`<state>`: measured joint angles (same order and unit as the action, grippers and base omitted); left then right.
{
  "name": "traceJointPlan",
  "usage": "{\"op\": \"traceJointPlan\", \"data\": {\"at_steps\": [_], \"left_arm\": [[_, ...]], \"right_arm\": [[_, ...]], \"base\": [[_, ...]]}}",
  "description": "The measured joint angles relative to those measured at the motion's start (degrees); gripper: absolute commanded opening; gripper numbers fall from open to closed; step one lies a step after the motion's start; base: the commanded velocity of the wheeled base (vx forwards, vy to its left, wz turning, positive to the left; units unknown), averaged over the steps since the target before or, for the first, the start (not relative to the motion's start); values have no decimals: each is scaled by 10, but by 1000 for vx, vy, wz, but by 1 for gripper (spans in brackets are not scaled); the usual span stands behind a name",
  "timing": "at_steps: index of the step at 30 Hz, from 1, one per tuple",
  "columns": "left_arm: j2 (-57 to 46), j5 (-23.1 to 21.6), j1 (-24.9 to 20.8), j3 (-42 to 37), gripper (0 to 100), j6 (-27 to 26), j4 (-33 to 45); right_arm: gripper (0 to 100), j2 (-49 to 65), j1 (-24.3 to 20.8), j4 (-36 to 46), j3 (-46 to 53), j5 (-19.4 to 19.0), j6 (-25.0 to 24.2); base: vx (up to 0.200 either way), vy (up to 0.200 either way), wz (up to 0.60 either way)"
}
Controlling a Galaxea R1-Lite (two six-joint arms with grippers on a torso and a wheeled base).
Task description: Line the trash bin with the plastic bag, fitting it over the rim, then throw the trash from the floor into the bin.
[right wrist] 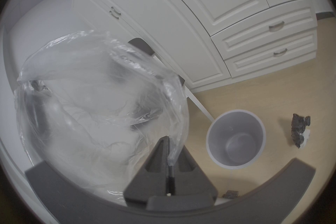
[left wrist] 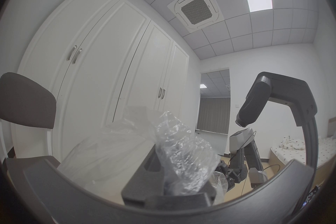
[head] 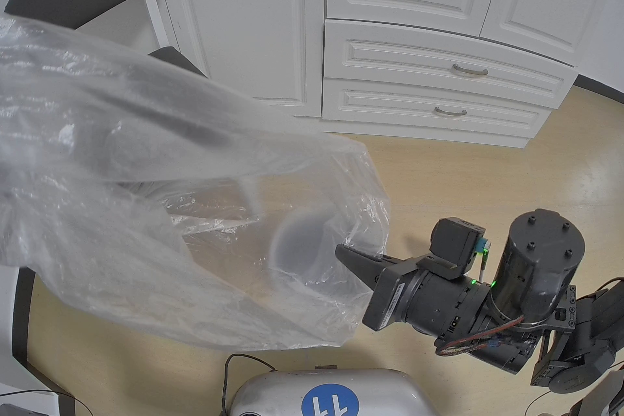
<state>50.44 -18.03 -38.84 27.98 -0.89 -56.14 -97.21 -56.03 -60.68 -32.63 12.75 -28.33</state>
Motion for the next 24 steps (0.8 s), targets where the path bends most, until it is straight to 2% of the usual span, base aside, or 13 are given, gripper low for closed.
{"op": "traceJointPlan", "data": {"at_steps": [2,7,13,17,21,24], "left_arm": [[1,-1,0,-1,0,0,2],[5,-4,0,-12,0,-2,39],[11,-7,0,-11,0,-9,146],[19,-6,1,-4,0,-22,210],[31,-5,3,1,0,-38,237],[45,-2,7,1,0,-61,251]], "right_arm": [[0,5,0,1,0,4,14],[0,23,2,2,1,46,58],[0,69,16,3,2,73,126],[0,104,41,3,2,86,173],[0,132,50,2,6,134,229],[0,148,38,-1,15,163,268]], "base": [[0,0,0],[0,0,0],[0,0,0],[0,0,0],[0,0,0],[0,0,0]]}}
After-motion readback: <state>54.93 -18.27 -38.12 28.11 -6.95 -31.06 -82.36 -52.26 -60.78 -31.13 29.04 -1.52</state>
